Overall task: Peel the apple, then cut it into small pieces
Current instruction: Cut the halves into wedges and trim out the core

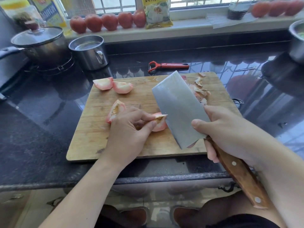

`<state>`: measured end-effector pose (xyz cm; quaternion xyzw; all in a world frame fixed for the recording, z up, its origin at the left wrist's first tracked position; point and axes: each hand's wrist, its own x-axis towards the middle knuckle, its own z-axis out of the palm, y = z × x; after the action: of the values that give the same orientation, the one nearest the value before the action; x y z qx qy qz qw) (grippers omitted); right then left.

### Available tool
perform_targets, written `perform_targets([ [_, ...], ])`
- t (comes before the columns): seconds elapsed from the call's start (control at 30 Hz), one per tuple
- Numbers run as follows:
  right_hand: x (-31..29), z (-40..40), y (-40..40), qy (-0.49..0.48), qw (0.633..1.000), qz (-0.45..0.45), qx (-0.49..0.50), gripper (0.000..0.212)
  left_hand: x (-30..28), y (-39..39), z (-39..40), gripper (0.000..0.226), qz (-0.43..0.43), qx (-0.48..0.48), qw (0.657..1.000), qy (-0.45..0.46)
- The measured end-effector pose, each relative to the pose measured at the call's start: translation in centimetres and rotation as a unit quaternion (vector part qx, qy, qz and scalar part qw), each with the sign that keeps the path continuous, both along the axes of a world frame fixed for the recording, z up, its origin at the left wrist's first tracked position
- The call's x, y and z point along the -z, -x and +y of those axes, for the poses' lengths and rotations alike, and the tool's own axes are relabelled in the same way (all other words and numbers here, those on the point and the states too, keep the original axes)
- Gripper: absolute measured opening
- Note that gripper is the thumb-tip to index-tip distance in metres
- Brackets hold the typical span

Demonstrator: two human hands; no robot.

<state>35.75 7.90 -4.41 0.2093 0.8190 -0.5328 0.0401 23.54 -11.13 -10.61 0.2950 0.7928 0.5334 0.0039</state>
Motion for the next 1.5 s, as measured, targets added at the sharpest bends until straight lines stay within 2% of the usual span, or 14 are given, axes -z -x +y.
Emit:
perform_targets([
  [0.2,0.4,-0.5,1.7,0.006,1.0,-0.006,0.004,0.014,0.3,0.4,-0.1,0.017,-0.013,0.012,1.0,0.001],
  [0.4,0.5,0.8,1.4,0.113,0.993,-0.025,0.019,0.019,-0.1,0.1,0.0,0.017,-0.007,0.007,1.0,-0.004],
  [0.77,0.8,0.3,1.7,0.162,0.985,-0.029,0.051,0.018,0.0,0.1,0.0,0.016,0.011,0.009,1.0,0.002],
  [0.9,1.0,0.0,1.4,0.163,0.986,-0.022,0.032,0.02,0.2,0.1,-0.1,0.015,0.02,0.004,1.0,0.004],
  [1.07,1.1,-0.3,2.0,0.132,0.99,-0.022,0.044,0.02,0.4,0.1,-0.2,0.012,0.073,-0.003,0.997,0.029],
  [1.5,0.8,-0.7,3.1,0.143,0.987,-0.036,0.059,0.018,0.4,0.3,-0.2,0.015,0.046,0.004,0.999,0.011],
])
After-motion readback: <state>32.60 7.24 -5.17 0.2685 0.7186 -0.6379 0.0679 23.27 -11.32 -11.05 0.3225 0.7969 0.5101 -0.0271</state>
